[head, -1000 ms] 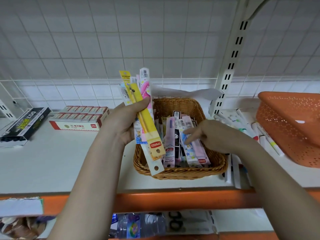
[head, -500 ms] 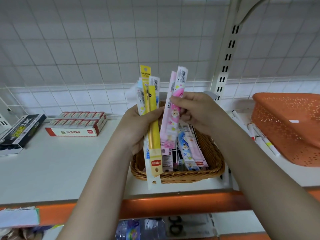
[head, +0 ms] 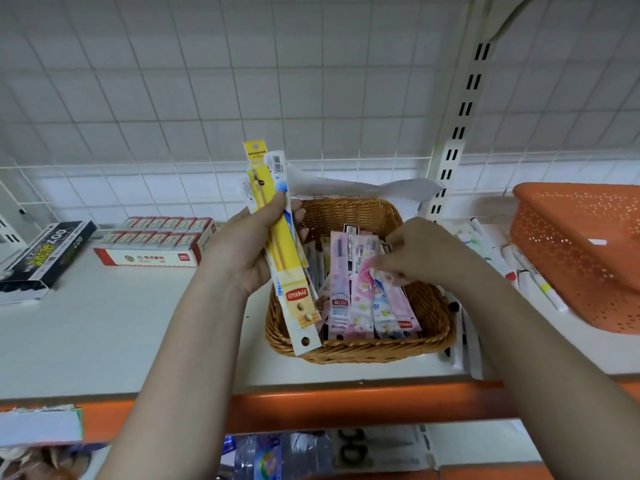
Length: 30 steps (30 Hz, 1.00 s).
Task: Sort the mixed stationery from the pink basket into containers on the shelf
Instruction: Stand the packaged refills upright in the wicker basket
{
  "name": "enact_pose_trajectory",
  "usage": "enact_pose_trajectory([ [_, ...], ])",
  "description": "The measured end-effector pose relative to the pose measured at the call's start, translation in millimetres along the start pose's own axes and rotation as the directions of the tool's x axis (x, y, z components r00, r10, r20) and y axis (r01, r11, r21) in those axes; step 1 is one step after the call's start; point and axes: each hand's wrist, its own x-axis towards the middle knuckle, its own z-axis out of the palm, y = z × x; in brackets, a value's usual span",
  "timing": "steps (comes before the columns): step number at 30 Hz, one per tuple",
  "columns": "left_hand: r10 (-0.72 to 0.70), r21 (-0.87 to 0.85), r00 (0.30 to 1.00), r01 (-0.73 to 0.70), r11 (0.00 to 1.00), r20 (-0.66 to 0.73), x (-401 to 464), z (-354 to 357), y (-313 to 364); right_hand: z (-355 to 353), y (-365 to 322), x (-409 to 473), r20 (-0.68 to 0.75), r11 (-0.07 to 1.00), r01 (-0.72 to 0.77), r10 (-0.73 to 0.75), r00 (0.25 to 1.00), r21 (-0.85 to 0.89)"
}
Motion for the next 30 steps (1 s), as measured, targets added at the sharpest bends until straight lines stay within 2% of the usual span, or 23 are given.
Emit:
enact_pose_trajectory([
  [2, 0.006, -0.020, 0.999, -0.005, 1.000, 0.033, 1.2, 2.7, -3.4, 1.6, -11.1, -8.3, -0.192, 0.987, 0.141, -0.152, 0.970, -0.072],
  [3, 0.005, -0.033, 0.999, -0.004, 0.999, 0.048, 0.9, 4.9, -4.5, 3.1, -20.7, -13.0, -0.232, 0.973, 0.232, -0.226, 0.946, -0.004],
  [4, -0.005, -0.048, 0.998, 0.008, 0.999, 0.070, 0.1, 7.4, -5.4, 5.7, -30.6, -17.1, -0.215, 0.946, 0.302, -0.273, 0.938, 0.119],
  [6, -0.038, -0.058, 0.991, 0.046, 0.997, 0.125, -3.4, 13.0, -6.4, 15.5, -45.7, -21.0, -0.128, 0.869, 0.340, -0.315, 0.941, 0.360],
  [8, -0.046, -0.061, 0.985, 0.057, 0.996, 0.169, -7.9, 17.2, -7.4, 24.2, -50.9, -19.5, -0.156, 0.844, 0.353, -0.317, 0.936, 0.404],
  [10, -0.052, -0.071, 0.978, 0.067, 0.995, 0.201, -11.3, 19.4, -7.7, 27.9, -51.2, -16.8, -0.173, 0.815, 0.336, -0.288, 0.942, 0.472],
  [13, -0.027, 0.001, 0.980, 0.027, 1.000, 0.197, -14.7, 18.4, -9.1, 27.1, -47.9, -16.5, -0.055, 0.741, 0.201, -0.217, 0.975, 0.641],
  [16, 0.084, 0.144, 0.991, -0.098, 0.985, 0.106, -15.7, 17.2, -14.2, 29.2, -41.5, -12.2, -0.118, 0.773, 0.202, -0.164, 0.979, 0.602],
  [19, 0.176, 0.271, 0.981, -0.192, 0.943, 0.083, -18.2, 17.5, -15.8, 30.8, -38.9, -12.3, -0.174, 0.773, 0.222, -0.146, 0.974, 0.594],
  [23, 0.269, 0.444, 0.963, -0.247, 0.861, 0.014, -16.6, 13.8, -16.0, 27.6, -34.4, -12.8, -0.082, 0.682, 0.161, -0.146, 0.986, 0.714],
  [25, 0.236, 0.402, 0.972, -0.215, 0.890, -0.003, -15.5, 14.2, -16.7, 26.8, -30.8, -11.3, -0.028, 0.640, 0.102, -0.125, 0.992, 0.762],
  [27, 0.187, 0.320, 0.981, -0.162, 0.933, -0.050, -13.2, 14.2, -15.9, 25.7, -26.7, -9.7, -0.028, 0.663, 0.093, -0.108, 0.994, 0.742],
  [30, 0.208, 0.282, 0.978, -0.190, 0.941, -0.034, -14.3, 16.0, -13.5, 20.1, -23.6, -10.7, -0.057, 0.676, 0.104, -0.091, 0.994, 0.729],
])
